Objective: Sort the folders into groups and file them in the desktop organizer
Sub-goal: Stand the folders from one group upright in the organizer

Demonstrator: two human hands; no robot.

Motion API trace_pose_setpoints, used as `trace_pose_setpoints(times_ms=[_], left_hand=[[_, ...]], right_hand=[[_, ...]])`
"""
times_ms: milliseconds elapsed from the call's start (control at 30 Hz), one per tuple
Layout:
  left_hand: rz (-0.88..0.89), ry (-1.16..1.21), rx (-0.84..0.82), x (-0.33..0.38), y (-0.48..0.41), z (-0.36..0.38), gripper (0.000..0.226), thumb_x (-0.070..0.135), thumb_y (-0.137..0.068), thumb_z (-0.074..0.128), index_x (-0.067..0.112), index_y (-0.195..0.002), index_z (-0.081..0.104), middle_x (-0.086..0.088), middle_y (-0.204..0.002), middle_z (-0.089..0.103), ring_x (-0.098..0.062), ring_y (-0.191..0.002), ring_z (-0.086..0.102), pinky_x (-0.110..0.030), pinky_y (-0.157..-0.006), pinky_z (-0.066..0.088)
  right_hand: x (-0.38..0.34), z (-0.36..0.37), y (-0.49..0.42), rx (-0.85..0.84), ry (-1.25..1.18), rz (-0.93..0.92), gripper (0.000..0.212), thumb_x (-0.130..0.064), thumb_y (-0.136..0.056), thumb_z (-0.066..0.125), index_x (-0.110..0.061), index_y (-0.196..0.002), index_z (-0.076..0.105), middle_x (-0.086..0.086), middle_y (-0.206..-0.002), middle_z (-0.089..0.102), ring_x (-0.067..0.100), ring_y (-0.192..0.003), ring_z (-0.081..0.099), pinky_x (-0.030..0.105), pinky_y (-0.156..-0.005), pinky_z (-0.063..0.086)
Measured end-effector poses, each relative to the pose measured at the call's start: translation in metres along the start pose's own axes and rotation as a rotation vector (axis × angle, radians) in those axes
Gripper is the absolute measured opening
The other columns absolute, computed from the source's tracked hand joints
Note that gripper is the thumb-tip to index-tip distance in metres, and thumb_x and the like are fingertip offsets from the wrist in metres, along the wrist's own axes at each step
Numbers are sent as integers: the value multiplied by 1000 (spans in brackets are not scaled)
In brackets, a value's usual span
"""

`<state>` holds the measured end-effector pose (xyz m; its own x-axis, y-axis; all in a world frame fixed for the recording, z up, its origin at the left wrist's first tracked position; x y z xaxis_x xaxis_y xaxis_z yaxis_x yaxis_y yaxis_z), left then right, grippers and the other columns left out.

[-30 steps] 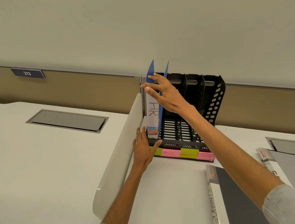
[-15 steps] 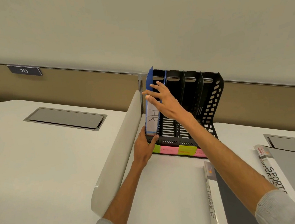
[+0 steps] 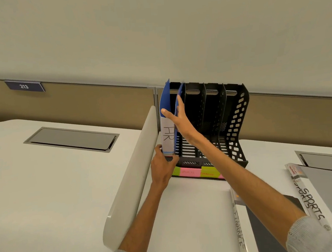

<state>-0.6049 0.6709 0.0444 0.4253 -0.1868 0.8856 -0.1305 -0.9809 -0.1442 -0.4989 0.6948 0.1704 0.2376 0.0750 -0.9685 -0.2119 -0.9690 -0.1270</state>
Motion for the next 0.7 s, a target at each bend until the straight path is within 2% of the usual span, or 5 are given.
trace_pose_setpoints(times_ms=[133, 233, 367, 567, 700], left_hand=[[-20, -84, -5, 2, -2, -3, 68, 35, -85, 69, 16, -141, 35, -6, -139, 53, -22, -111, 63, -31, -87, 54], [-24, -141, -13, 4, -5, -5, 68, 38, -86, 68, 16, -142, 36, -6, -140, 53, -24, -110, 64, -34, -89, 54], [-2, -151, -19, 12, -3, -4, 64, 37, -89, 65, 13, -141, 36, -7, -140, 52, -26, -118, 58, -35, -93, 51], [-23, -151, -39, 5, -1, -3, 63, 40, -91, 62, 16, -142, 35, -5, -141, 51, -24, -117, 59, -35, -93, 51], [-21, -149, -69, -1, 1, 0, 68, 47, -89, 62, 18, -143, 33, -3, -142, 51, -23, -120, 56, -35, -93, 52]], right_hand=[[-1, 7, -5, -63, -16, 4, 84, -38, -91, 62, -30, -155, 9, 2, -164, 5, 29, -148, 16, 50, -113, 30], [-8, 9, -2, -115, 14, -70, 67, -35, -92, 56, -27, -151, 25, 4, -157, 22, 27, -136, 36, 30, -94, 45], [3, 2, -6, -157, -8, 19, 51, -29, -99, 51, -33, -147, 34, 3, -158, 24, 28, -142, 28, 55, -101, 41], [-1, 0, 0, -151, 47, 13, 53, -38, -101, 45, -35, -150, 26, 3, -159, 23, 26, -139, 35, 56, -100, 42], [-3, -2, 7, -130, 40, -1, 56, -39, -103, 39, -34, -154, 16, 3, -163, 13, 25, -146, 25, 55, -109, 30]])
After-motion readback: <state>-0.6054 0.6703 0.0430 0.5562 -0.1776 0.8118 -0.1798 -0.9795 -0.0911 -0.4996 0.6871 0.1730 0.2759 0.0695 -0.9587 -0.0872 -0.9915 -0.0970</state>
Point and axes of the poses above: each hand's wrist, its own y-axis away from the middle knuckle, its own z-axis out of the palm, x = y × z, the point moved 10 cm from there along -y, towards the middle knuckle
